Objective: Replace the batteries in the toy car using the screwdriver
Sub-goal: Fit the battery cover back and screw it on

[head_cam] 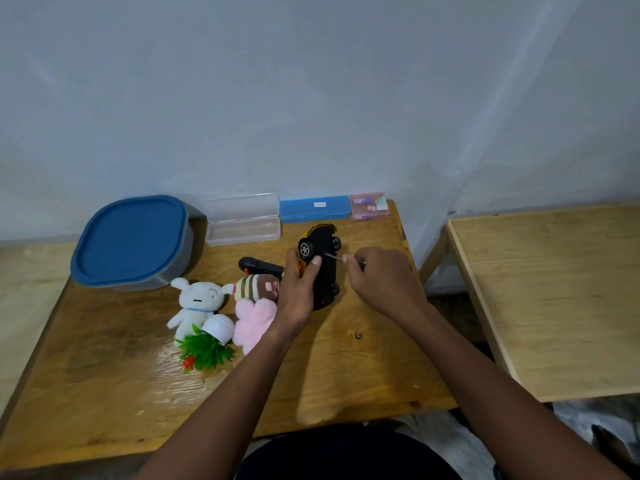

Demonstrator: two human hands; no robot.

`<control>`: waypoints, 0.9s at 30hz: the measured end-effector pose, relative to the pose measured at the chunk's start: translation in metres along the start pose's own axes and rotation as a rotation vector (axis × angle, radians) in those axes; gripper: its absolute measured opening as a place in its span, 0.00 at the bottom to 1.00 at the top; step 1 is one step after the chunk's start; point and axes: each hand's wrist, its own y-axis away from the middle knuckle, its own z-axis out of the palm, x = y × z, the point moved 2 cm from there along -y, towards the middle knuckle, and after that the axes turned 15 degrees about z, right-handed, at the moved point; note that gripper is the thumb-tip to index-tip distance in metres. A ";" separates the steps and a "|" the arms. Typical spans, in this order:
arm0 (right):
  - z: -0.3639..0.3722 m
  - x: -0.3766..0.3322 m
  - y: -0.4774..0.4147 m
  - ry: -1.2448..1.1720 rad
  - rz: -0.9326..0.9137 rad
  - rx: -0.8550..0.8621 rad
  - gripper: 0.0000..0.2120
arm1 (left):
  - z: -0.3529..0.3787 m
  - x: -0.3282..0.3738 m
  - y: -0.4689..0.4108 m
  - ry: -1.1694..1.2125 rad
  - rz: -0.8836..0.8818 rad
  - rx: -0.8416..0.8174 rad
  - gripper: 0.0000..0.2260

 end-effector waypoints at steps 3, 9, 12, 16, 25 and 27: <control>-0.006 -0.002 0.000 -0.038 -0.048 -0.027 0.09 | 0.000 0.001 0.001 -0.001 -0.008 0.003 0.10; -0.007 0.001 -0.002 0.138 -0.116 0.225 0.11 | -0.001 0.002 0.000 0.015 -0.009 0.000 0.10; -0.001 0.006 -0.002 0.127 -0.051 0.163 0.20 | -0.001 0.003 -0.001 0.002 -0.008 -0.033 0.12; 0.004 0.012 -0.005 -0.015 0.027 0.067 0.22 | 0.000 0.003 -0.002 -0.038 -0.005 -0.072 0.12; -0.010 0.012 -0.003 0.058 -0.154 0.036 0.08 | 0.001 0.002 0.000 -0.049 -0.075 -0.156 0.12; -0.011 0.014 -0.002 0.133 -0.191 0.113 0.04 | 0.000 0.002 0.000 -0.024 -0.087 -0.154 0.12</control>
